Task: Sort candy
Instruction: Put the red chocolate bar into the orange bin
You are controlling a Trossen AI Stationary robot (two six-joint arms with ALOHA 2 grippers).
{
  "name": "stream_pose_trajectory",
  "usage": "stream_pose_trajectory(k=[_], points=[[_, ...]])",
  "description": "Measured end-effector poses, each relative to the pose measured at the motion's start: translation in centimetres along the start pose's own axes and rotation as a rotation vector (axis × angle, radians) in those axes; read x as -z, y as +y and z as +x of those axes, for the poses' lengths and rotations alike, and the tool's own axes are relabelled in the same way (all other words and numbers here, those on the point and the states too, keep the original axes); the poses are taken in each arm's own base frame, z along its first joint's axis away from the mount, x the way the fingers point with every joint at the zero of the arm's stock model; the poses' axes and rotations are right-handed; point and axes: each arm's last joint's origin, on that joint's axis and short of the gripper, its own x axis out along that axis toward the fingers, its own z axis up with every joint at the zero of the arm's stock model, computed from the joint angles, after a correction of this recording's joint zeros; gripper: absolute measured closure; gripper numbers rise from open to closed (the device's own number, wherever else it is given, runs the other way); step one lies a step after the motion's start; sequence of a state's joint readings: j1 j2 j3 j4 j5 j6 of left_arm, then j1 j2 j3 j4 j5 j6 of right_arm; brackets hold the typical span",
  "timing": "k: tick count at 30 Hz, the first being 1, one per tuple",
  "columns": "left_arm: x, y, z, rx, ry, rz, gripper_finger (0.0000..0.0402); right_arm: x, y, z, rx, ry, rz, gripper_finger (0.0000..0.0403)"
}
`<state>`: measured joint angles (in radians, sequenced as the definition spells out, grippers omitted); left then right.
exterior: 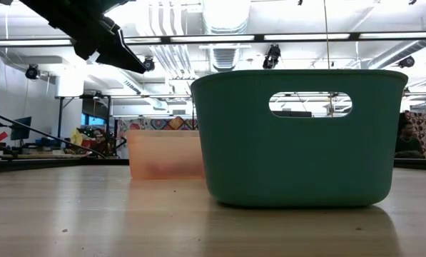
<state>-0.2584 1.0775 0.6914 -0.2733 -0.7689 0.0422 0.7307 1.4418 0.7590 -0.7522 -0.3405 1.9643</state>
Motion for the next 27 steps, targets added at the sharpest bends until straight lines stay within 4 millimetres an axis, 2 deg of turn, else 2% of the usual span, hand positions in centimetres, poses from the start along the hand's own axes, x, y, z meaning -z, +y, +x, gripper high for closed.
stream_pose_trajectory(k=[11, 17, 22, 27], points=[[0.1, 0.0, 0.0, 0.0, 0.005, 0.005, 0.0272, -0.1, -0.1, 0.1, -0.001, 0.001, -0.058, 0.0385], [0.1, 0.0, 0.0, 0.0, 0.004, 0.005, 0.0272, 0.0, -0.2, -0.2, -0.022, 0.004, -0.089, 0.0393], [0.1, 0.0, 0.0, 0.0, 0.004, 0.004, 0.0272, 0.3, -0.7, -2.0, -0.115, -0.009, -0.114, 0.0393], [0.0, 0.0, 0.0, 0.001, 0.004, 0.004, 0.0272, 0.3, -1.4, -5.2, -0.356, -0.224, -0.149, 0.0393]])
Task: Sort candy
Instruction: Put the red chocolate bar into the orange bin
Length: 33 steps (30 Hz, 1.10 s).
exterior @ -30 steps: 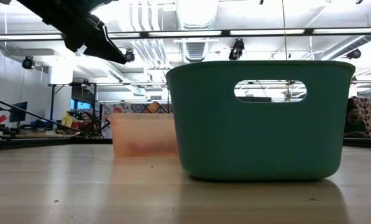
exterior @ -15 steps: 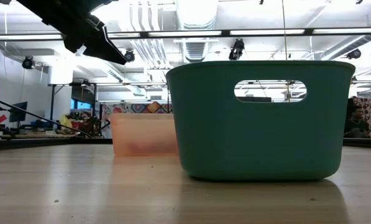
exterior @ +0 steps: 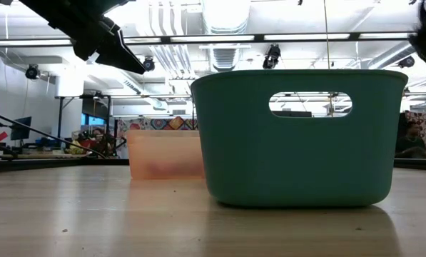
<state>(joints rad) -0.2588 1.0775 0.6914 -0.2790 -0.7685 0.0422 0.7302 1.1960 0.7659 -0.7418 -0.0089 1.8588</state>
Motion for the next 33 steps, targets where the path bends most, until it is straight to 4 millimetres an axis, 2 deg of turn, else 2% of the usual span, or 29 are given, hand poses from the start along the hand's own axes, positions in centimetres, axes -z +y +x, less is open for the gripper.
stream_pose_trajectory(k=[8, 15, 21, 27, 33], points=[[0.0, 0.0, 0.0, 0.0, -0.001, -0.001, 0.0272, -2.4, 1.4, -4.9, -0.377, -0.539, -0.172, 0.0394], [0.0, 0.0, 0.0, 0.0, -0.001, -0.001, 0.0272, -5.3, 3.9, -7.2, -0.445, -0.877, -0.465, 0.0394], [0.0, 0.0, 0.0, 0.0, 0.0, 0.0, 0.0272, -7.9, 5.6, -7.5, -0.365, -1.059, -0.637, 0.0394], [0.0, 0.0, 0.0, 0.0, 0.003, -0.004, 0.0272, -10.2, 7.2, -6.5, -0.276, -1.166, -0.731, 0.0394], [0.1, 0.0, 0.0, 0.001, 0.004, -0.003, 0.0272, -12.8, 9.0, -5.4, -0.329, -1.233, -0.84, 0.0394]])
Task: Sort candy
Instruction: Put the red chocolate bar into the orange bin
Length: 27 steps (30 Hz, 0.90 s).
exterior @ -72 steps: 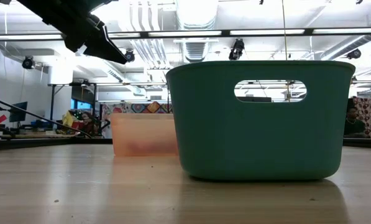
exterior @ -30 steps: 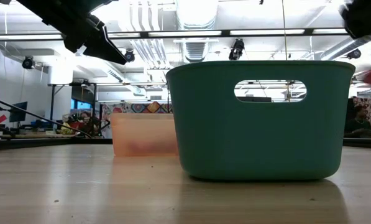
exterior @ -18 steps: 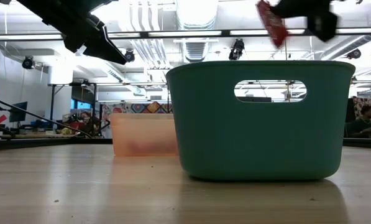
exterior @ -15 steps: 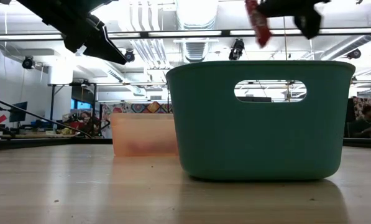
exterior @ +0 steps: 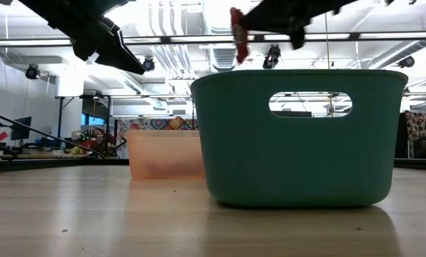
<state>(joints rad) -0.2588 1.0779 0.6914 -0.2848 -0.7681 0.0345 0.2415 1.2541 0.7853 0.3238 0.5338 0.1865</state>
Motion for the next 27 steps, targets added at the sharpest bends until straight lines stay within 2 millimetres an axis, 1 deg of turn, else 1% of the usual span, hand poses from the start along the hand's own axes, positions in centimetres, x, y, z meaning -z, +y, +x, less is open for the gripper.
stream_pose_trajectory(k=[5, 10, 15, 18, 22, 27], points=[[0.0, 0.0, 0.0, 0.0, 0.002, -0.013, 0.0272, 0.4, -0.8, 2.8, -0.099, -0.042, -0.02, 0.0394], [0.2, 0.0, 0.0, 0.0, 0.016, -0.017, 0.0272, 1.8, -1.9, 5.2, -0.089, -0.043, -0.019, 0.0394], [0.5, 0.0, 0.0, 0.0, 0.042, -0.02, 0.0272, 3.1, -2.7, 7.2, -0.056, -0.04, -0.016, 0.0394], [0.6, 0.0, 0.0, 0.0, 0.046, -0.03, 0.0272, 3.7, -2.7, 8.4, -0.045, -0.018, -0.022, 0.0394], [0.6, 0.0, 0.0, 0.0, 0.047, -0.032, 0.0272, 4.4, -2.2, 10.1, -0.043, 0.004, -0.049, 0.0394], [0.6, 0.0, 0.0, 0.0, 0.053, -0.027, 0.0272, 4.8, -1.5, 12.1, -0.041, 0.019, -0.037, 0.039]])
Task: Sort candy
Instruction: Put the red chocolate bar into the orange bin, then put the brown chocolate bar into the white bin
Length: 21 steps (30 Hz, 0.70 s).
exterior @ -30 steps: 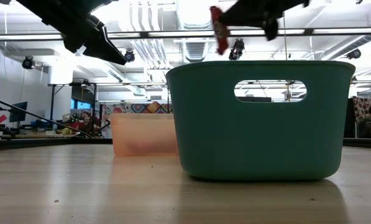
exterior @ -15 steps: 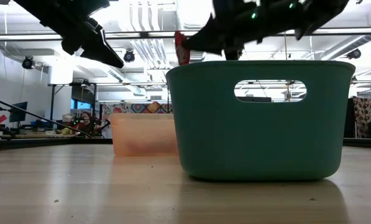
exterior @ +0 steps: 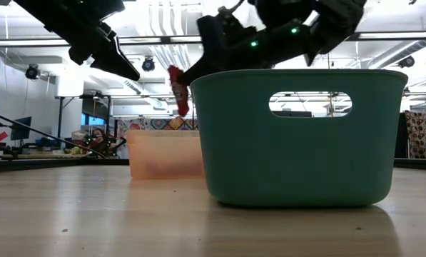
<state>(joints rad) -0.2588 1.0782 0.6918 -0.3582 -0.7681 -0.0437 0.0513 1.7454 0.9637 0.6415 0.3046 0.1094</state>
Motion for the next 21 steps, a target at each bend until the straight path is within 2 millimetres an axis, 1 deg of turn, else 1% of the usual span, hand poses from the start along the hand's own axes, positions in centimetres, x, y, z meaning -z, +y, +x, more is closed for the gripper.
stream_pose_trajectory(k=[4, 9, 16, 21], points=[[0.0, 0.0, 0.0, 0.0, 0.002, 0.002, 0.0272, 0.0, 0.2, 1.2, 0.003, -0.002, 0.035, 0.0371], [0.1, 0.0, 0.0, -0.001, 0.011, 0.011, 0.0272, 0.2, -0.1, 1.8, 0.017, 0.008, 0.075, 0.0336], [0.2, 0.0, 0.0, -0.001, 0.013, 0.012, 0.0272, 0.3, -0.3, 1.6, 0.027, 0.047, 0.065, 0.0293], [0.2, 0.0, 0.0, -0.001, 0.014, 0.01, 0.0272, -0.6, -0.7, 0.8, 0.037, 0.085, 0.052, 0.0277]])
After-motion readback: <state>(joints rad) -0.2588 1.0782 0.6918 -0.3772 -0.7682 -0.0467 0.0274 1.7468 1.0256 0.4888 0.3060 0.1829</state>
